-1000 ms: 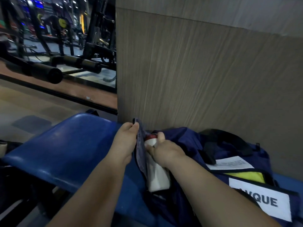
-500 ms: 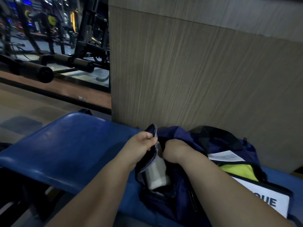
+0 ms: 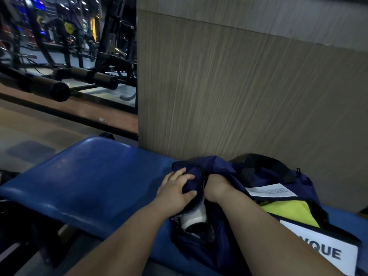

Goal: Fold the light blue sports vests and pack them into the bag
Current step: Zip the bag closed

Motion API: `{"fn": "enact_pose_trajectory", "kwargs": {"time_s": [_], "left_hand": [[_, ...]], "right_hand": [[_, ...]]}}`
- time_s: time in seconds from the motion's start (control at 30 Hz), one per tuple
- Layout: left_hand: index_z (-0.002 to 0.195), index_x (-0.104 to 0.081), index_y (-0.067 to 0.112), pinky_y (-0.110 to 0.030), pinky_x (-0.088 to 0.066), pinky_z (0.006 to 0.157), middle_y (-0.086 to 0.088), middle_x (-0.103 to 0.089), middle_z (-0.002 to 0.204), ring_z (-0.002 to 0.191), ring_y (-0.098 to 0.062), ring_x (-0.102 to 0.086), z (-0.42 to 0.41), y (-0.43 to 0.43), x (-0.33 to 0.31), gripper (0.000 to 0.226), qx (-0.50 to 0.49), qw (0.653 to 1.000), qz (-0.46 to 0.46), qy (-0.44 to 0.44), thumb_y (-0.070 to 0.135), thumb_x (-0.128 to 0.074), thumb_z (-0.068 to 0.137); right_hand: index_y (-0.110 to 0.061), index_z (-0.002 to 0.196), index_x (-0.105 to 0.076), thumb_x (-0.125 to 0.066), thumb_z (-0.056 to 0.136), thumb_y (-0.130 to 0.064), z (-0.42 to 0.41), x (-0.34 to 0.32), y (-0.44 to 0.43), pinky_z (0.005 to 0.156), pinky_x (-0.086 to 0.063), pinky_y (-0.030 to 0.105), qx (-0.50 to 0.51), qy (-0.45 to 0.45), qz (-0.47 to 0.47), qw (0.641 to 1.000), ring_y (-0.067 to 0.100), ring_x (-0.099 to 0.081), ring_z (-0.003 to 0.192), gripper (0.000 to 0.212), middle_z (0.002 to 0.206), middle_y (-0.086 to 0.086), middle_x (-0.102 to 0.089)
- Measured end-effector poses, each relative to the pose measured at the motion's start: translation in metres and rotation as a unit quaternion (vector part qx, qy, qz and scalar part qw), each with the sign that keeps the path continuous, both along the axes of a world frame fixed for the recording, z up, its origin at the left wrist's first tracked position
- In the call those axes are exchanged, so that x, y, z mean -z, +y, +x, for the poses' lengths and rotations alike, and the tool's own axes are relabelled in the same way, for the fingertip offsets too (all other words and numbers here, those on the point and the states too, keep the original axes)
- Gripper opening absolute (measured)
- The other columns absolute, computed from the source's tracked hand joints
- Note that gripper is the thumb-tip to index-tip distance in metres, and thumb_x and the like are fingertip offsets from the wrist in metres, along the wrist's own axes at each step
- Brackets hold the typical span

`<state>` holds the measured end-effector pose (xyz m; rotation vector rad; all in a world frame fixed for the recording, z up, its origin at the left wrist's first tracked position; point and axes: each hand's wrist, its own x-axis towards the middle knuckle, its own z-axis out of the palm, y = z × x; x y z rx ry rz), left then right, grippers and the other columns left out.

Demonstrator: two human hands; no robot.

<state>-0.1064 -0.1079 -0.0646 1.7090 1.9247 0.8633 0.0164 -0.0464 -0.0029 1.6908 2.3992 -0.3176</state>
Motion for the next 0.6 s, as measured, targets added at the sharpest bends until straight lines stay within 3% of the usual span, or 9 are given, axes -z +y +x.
{"fn": "enact_pose_trajectory", "kwargs": {"time_s": [0.1,0.17,0.23,0.3,0.33,0.37,0.43,0.5,0.6], "left_hand": [[0.148,-0.028,0.041,-0.037,-0.003,0.120,0.014,0.001,0.161,0.148,-0.020,0.010,0.001,0.000,0.002,0.058,0.011,0.999,-0.037,-0.006,0.046,-0.052,0.095],[0.151,-0.020,0.040,-0.039,0.000,0.121,0.012,0.007,0.161,0.147,-0.021,0.016,0.005,0.001,0.003,0.063,0.020,0.998,-0.053,-0.011,0.046,-0.051,0.096],[0.153,-0.016,0.034,-0.036,0.005,0.120,0.007,0.010,0.161,0.146,-0.018,0.020,0.011,0.006,0.002,0.063,0.038,0.998,-0.042,-0.025,0.041,-0.048,0.098],[0.151,-0.027,0.025,-0.031,0.007,0.120,0.006,-0.001,0.160,0.145,-0.008,0.013,0.020,0.005,-0.007,0.049,0.043,0.993,0.006,-0.112,0.030,-0.039,0.104],[0.147,-0.036,0.021,-0.031,-0.002,0.120,0.006,-0.011,0.157,0.145,-0.008,0.002,0.024,0.003,-0.012,0.042,0.025,0.979,0.023,-0.202,0.025,-0.035,0.105],[0.140,-0.047,0.020,-0.032,-0.018,0.118,0.000,-0.027,0.156,0.145,-0.013,-0.018,0.025,0.001,-0.017,0.037,0.004,0.953,0.028,-0.302,0.025,-0.034,0.106],[0.121,-0.056,0.024,-0.027,-0.041,0.094,-0.003,-0.052,0.137,0.116,-0.010,-0.053,0.024,0.000,-0.022,0.033,-0.036,0.879,0.019,-0.475,0.037,-0.031,0.105],[0.123,-0.049,0.030,-0.024,-0.037,0.090,0.001,-0.055,0.124,0.105,-0.006,-0.051,0.022,-0.001,-0.024,0.034,-0.034,0.874,0.003,-0.484,0.047,-0.026,0.103],[0.141,-0.043,0.026,-0.026,-0.034,0.100,0.000,-0.052,0.136,0.118,-0.010,-0.048,0.020,0.001,-0.017,0.052,-0.052,0.907,0.002,-0.419,0.055,-0.026,0.100]], "right_hand": [[-0.015,0.092,-0.062,-0.050,0.095,-0.012,0.004,-0.019,0.012,0.080,-0.046,0.030,0.033,0.154,-0.008,0.987,0.026,-0.063,0.100,0.013,0.102,0.008,-0.063],[-0.019,0.094,-0.059,-0.063,0.086,-0.006,0.010,-0.035,0.019,0.068,-0.050,0.029,0.053,0.318,-0.028,0.946,0.019,-0.062,0.075,0.016,0.086,0.004,-0.063],[-0.021,0.107,-0.059,-0.071,0.082,-0.005,0.016,-0.048,0.020,0.068,-0.052,0.029,0.032,0.380,-0.034,0.924,0.015,-0.062,0.072,0.032,0.084,0.003,-0.066],[-0.020,0.124,-0.056,-0.070,0.085,-0.009,0.018,-0.052,0.013,0.085,-0.052,0.027,-0.045,0.312,-0.018,0.949,0.013,-0.064,0.088,0.043,0.096,0.003,-0.070],[-0.018,0.135,-0.052,-0.068,0.088,-0.011,0.018,-0.051,0.007,0.095,-0.047,0.025,-0.087,0.259,-0.009,0.962,0.012,-0.062,0.100,0.050,0.109,0.003,-0.070],[-0.018,0.145,-0.043,-0.064,0.092,-0.015,0.018,-0.048,0.001,0.104,-0.041,0.024,-0.126,0.201,-0.004,0.971,0.012,-0.057,0.115,0.057,0.127,0.002,-0.064],[-0.020,0.156,-0.022,-0.054,0.099,-0.022,0.016,-0.038,-0.008,0.119,-0.021,0.028,-0.182,0.101,0.001,0.978,0.017,-0.029,0.145,0.066,0.159,0.000,-0.031],[-0.023,0.158,-0.003,-0.046,0.102,-0.023,0.013,-0.031,-0.021,0.122,-0.007,0.034,-0.207,0.047,-0.020,0.977,0.019,-0.002,0.152,0.070,0.165,-0.002,0.002],[-0.029,0.156,0.008,-0.042,0.099,-0.013,0.012,-0.029,-0.034,0.122,-0.015,0.034,-0.182,0.041,-0.047,0.981,0.022,-0.006,0.152,0.077,0.164,-0.002,0.015]]}}
